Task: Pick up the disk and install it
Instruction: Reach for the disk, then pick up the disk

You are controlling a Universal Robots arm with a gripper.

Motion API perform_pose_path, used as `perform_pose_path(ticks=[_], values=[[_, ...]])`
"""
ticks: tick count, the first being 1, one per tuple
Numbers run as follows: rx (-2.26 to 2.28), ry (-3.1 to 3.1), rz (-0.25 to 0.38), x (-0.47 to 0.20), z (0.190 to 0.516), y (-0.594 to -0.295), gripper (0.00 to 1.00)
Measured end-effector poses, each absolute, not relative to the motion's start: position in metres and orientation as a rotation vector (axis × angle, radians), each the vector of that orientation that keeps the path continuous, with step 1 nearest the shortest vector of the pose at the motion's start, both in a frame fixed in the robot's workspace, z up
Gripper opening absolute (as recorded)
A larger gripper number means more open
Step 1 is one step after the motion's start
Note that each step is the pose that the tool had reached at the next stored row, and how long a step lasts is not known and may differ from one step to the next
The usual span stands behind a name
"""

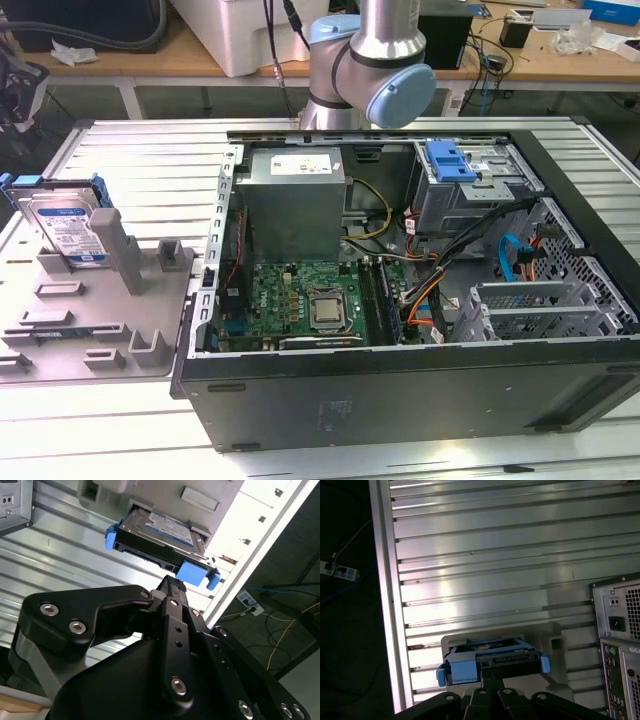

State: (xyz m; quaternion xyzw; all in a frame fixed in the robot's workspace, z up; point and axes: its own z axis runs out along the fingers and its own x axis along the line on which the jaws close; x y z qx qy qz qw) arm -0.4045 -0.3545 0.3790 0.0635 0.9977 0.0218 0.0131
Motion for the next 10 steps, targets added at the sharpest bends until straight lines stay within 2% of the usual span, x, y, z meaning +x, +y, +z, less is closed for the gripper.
perform_pose_path(ticks=[10], values=[[0.198,3.108,0.068,-0.4069,0.3790,-0.3545,0.11]])
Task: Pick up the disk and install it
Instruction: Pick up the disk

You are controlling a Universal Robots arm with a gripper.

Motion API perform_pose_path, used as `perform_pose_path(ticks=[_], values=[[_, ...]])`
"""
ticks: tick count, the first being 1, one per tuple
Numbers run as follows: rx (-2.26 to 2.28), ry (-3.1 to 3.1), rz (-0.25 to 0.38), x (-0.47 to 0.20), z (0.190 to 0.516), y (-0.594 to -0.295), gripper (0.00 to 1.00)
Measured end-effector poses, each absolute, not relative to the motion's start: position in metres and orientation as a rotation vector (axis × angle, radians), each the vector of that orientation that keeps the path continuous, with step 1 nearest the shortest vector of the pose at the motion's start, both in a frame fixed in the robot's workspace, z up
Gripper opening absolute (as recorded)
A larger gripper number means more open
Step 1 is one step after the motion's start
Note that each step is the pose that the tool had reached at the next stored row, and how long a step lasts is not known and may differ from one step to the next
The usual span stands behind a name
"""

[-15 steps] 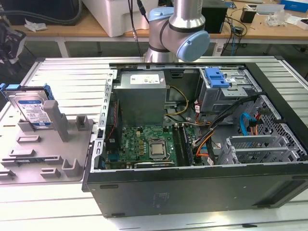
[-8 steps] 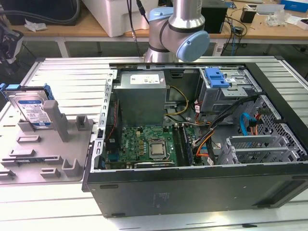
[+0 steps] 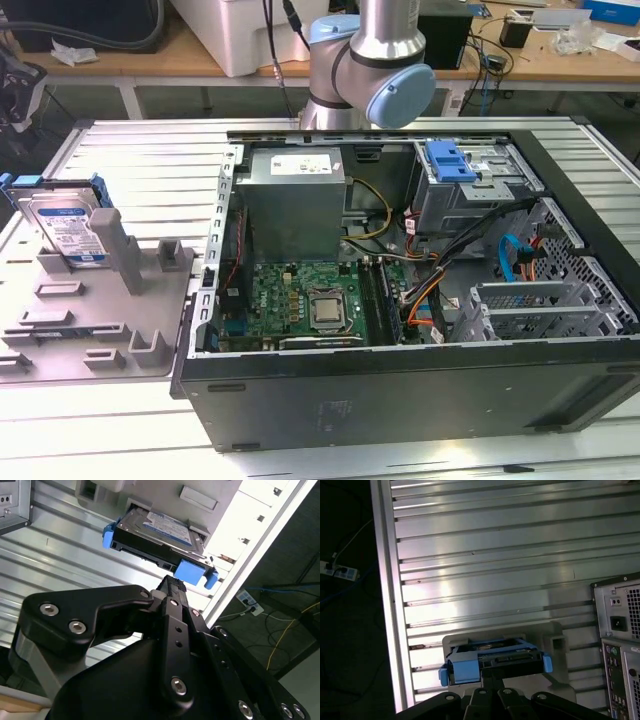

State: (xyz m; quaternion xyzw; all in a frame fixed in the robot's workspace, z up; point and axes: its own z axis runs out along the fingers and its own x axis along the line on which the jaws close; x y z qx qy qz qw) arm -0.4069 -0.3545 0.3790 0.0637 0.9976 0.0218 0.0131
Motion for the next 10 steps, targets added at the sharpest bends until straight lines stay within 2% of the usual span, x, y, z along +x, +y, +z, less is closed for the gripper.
perform_pose_path(ticks=[10], values=[[0.199,3.111,0.068,-0.4087,0.3790,-0.3545,0.11]])
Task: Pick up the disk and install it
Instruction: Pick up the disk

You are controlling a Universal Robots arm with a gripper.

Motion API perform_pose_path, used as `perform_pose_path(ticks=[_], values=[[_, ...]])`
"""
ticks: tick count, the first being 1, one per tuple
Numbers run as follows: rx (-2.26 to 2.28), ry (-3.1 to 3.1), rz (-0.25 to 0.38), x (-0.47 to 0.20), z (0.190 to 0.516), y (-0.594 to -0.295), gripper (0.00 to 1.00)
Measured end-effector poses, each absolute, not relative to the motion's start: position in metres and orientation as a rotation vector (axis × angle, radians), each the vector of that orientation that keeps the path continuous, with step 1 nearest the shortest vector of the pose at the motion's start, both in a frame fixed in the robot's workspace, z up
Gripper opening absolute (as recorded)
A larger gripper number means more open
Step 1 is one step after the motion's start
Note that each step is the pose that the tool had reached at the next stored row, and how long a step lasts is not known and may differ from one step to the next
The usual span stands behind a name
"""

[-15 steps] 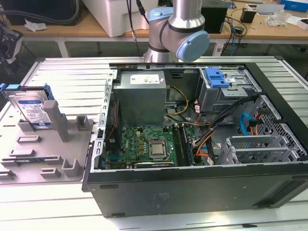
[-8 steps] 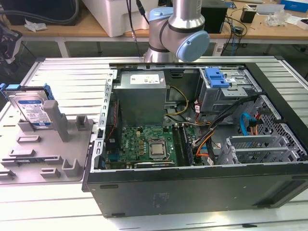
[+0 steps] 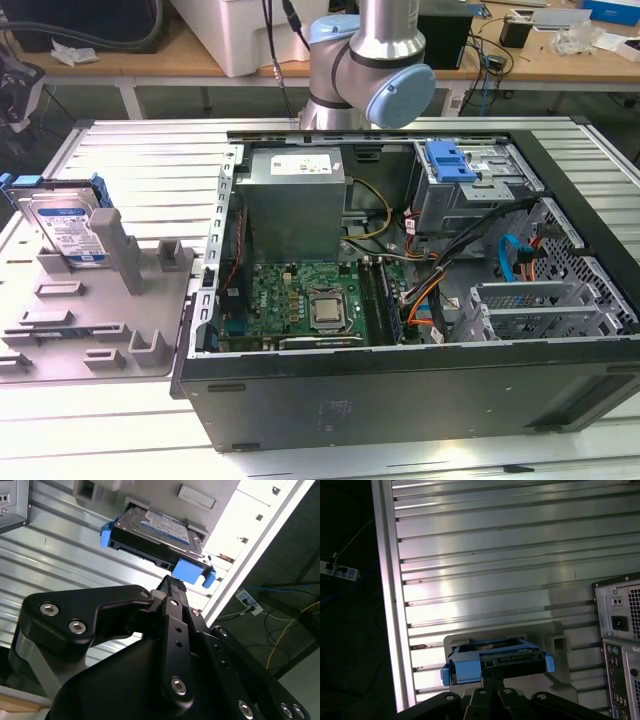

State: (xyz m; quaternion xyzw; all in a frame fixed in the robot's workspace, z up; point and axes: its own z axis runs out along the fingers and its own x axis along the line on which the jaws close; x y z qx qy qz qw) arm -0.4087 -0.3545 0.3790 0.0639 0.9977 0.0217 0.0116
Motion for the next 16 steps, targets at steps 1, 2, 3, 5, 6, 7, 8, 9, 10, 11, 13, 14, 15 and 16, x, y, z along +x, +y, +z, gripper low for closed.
perform_pose_path(ticks=[1,2,3,5,6,7,8,9,10,11,13,14,15,16], values=[[0.200,3.119,0.067,-0.4081,0.3791,-0.3545,0.11],[0.200,3.125,0.067,-0.4072,0.3790,-0.3546,0.11],[0.201,3.128,0.066,-0.4065,0.3791,-0.3545,0.11],[0.201,3.136,0.065,-0.4050,0.3791,-0.3545,0.11],[0.201,3.142,0.065,-0.4044,0.3791,-0.3546,0.11],[0.201,3.148,0.065,-0.4041,0.3791,-0.3546,0.11],[0.199,3.154,0.064,-0.4040,0.3790,-0.3545,0.11],[0.190,3.162,0.064,-0.4039,0.3790,-0.3545,0.11],[0.180,3.165,0.063,-0.4038,0.3790,-0.3544,0.11],[0.162,3.168,0.063,-0.4037,0.3790,-0.3544,0.11],[0.051,3.175,0.061,-0.4037,0.3787,-0.3544,0.11],[0.006,3.177,0.060,-0.4035,0.3786,-0.3541,0.11],[-0.023,3.178,0.059,-0.4036,0.3785,-0.3535,0.11],[-0.041,3.178,0.059,-0.4036,0.3783,-0.3530,0.11]])
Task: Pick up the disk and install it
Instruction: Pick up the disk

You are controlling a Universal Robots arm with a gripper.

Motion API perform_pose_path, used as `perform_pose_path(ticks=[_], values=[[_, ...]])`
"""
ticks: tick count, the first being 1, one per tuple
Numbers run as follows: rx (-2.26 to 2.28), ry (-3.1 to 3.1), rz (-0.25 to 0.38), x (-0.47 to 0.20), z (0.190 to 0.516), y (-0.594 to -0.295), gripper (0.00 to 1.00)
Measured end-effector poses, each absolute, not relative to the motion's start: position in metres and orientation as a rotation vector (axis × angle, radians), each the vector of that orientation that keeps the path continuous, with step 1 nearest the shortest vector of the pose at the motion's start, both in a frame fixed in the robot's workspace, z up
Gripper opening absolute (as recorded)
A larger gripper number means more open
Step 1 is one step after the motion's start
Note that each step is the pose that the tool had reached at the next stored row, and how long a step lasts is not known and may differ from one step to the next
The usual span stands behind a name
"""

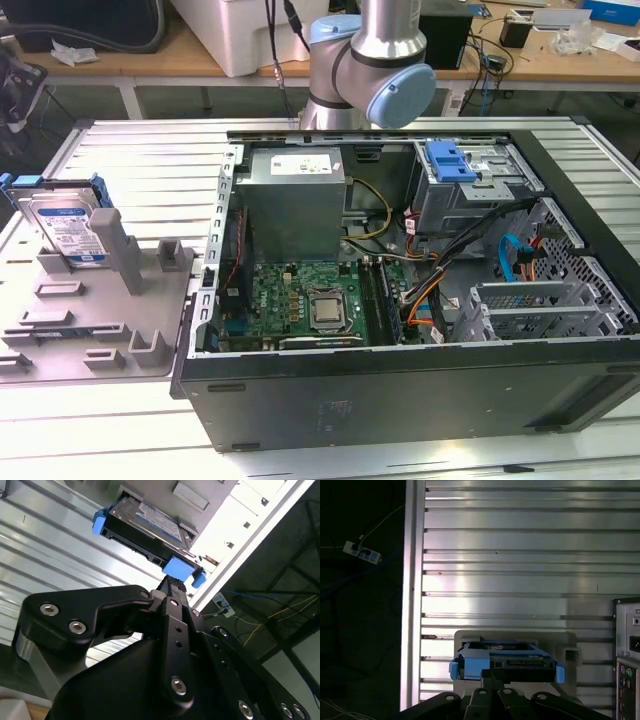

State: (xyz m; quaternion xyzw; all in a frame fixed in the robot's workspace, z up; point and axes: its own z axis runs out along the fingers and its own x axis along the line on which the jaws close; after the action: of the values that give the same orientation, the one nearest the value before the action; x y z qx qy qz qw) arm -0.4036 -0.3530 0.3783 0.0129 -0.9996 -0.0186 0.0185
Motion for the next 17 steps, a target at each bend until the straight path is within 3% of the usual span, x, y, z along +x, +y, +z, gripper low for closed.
perform_pose_path(ticks=[14,15,16,17], values=[[0.334,-3.078,-0.052,-0.4036,0.3772,-0.3514,0.11],[0.368,-3.074,-0.051,-0.4036,0.3772,-0.3514,0.12],[0.384,-3.071,-0.051,-0.4036,0.3772,-0.3514,0.24],[0.409,-3.068,-0.051,-0.4036,0.3771,-0.3514,0.24]])
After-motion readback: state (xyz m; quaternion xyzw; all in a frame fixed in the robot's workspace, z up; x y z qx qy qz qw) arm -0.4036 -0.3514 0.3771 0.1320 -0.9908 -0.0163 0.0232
